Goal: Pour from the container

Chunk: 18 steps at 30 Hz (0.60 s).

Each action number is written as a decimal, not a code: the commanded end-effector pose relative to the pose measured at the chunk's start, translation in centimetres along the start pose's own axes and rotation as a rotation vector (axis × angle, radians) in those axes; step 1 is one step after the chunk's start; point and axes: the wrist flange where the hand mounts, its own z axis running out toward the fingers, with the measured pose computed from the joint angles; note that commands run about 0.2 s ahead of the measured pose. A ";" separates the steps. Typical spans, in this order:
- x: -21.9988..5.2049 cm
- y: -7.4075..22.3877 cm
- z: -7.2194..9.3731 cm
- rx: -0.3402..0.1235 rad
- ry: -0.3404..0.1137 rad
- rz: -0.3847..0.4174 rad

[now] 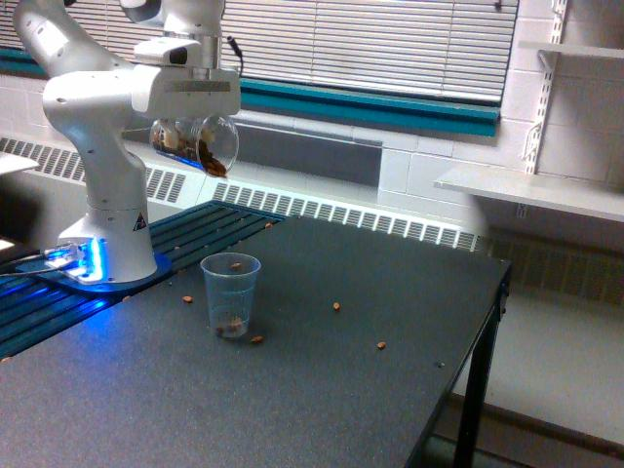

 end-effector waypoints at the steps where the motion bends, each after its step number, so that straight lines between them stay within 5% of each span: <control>1: 0.1 0.3 1.4 -0.022 -0.021 -0.027; 18: 0.5 0.7 2.5 -0.037 -0.051 -0.042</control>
